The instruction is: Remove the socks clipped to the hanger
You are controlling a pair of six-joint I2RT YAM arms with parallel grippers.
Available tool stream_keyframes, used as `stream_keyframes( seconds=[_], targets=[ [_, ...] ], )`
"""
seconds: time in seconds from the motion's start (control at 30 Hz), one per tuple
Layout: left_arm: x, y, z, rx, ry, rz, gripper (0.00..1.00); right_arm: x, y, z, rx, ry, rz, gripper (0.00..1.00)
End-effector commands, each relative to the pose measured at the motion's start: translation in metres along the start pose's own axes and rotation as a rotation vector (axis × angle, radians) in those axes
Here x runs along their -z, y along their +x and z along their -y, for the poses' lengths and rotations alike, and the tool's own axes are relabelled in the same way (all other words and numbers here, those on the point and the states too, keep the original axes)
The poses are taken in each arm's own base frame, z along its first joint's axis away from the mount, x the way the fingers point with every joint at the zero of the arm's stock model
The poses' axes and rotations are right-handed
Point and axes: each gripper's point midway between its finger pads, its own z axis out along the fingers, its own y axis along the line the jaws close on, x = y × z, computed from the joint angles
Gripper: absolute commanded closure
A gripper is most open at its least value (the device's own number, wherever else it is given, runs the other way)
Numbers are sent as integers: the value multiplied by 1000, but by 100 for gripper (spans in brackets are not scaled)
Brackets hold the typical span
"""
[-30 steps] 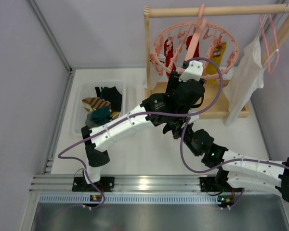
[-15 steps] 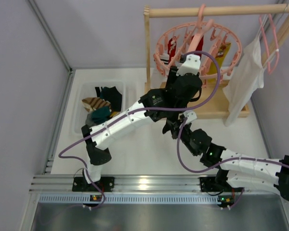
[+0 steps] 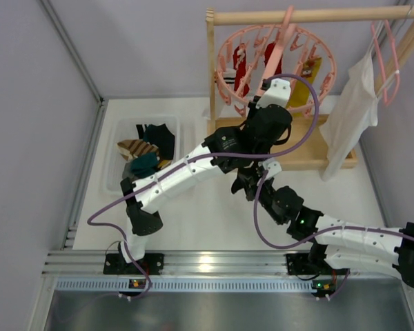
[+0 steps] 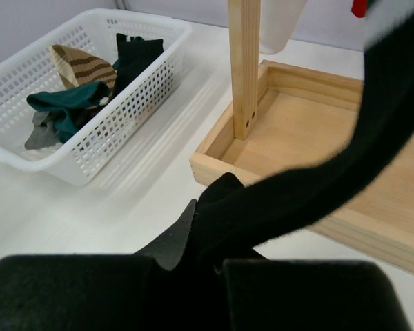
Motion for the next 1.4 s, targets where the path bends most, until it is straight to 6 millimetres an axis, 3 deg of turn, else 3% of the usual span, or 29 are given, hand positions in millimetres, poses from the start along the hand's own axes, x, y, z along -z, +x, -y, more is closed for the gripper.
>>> stream_keyframes(
  seconds=[0.0, 0.07, 0.13, 0.2, 0.37, 0.43, 0.47, 0.5, 0.53, 0.57, 0.7, 0.73, 0.8, 0.87, 0.9, 0.93, 0.97, 1.0, 1.03, 1.1, 1.13, 1.17, 1.2, 1.23, 1.37],
  targets=[
    [4, -18, -4, 59, 13, 35, 88, 9, -10, -10, -48, -52, 60, 100],
    [8, -16, -1, 71, 50, 24, 75, 15, -7, -7, -62, -52, 58, 100],
    [10, -9, 6, 69, 94, 2, 73, 21, 4, -3, -65, -51, 41, 100],
    [15, -11, 4, 90, 112, 2, 64, 28, 11, 1, -62, -52, 23, 100],
    [31, -11, 3, 121, 182, -17, 26, 37, 25, 8, -70, -40, -22, 100],
    [34, -2, 0, 114, 188, -36, 19, 37, 30, 10, -69, -30, -41, 100],
    [41, -7, -6, 131, 193, -28, 15, 37, 32, 9, -68, -36, -50, 100],
    [44, -8, -10, 134, 194, -27, 2, 35, 32, 9, -72, -40, -54, 100],
    [44, 2, -13, 118, 186, -43, 2, 34, 33, 8, -71, -45, -61, 100],
    [53, -5, -23, 141, 187, -30, 2, 32, 37, 6, -66, -55, -80, 100],
    [71, 3, -64, 158, 102, -17, 2, 22, 29, -7, -64, -103, -83, 100],
    [71, 17, -73, 136, 76, -33, 2, 20, 27, -10, -66, -116, -83, 100],
    [87, 11, -100, 165, 34, -1, 2, 12, 21, -20, -61, -149, -81, 100],
    [99, 18, -130, 173, -28, 14, 2, 5, 23, -30, -49, -183, -101, 100],
    [102, 21, -140, 178, -49, 20, 2, -1, 12, -37, -49, -203, -86, 100],
    [102, 36, -149, 159, -80, 7, 2, -5, 9, -42, -46, -219, -85, 100],
    [113, 32, -165, 197, -83, 27, 2, -10, 15, -51, -40, -249, -109, 100],
    [111, 46, -175, 187, -103, 9, 2, -17, -2, -59, -47, -270, -77, 100],
    [121, 45, -189, 226, -98, 22, 2, -22, -5, -65, -45, -287, -76, 100],
    [123, 58, -208, 230, -139, 10, 2, -38, -16, -85, -32, -344, -75, 100],
    [129, 57, -219, 245, -150, 21, 2, -45, -20, -92, -27, -363, -77, 100],
    [131, 62, -228, 237, -170, 13, 1, -53, -10, -104, -12, -403, -112, 100],
    [131, 65, -238, 236, -199, 7, 2, -64, -33, -115, -13, -427, -76, 100],
    [136, 65, -246, 240, -211, 8, 2, -71, -36, -123, -9, -447, -78, 100],
    [149, 70, -272, 253, -257, 6, 2, -123, -55, -165, 27, -524, -88, 100]
  ],
)
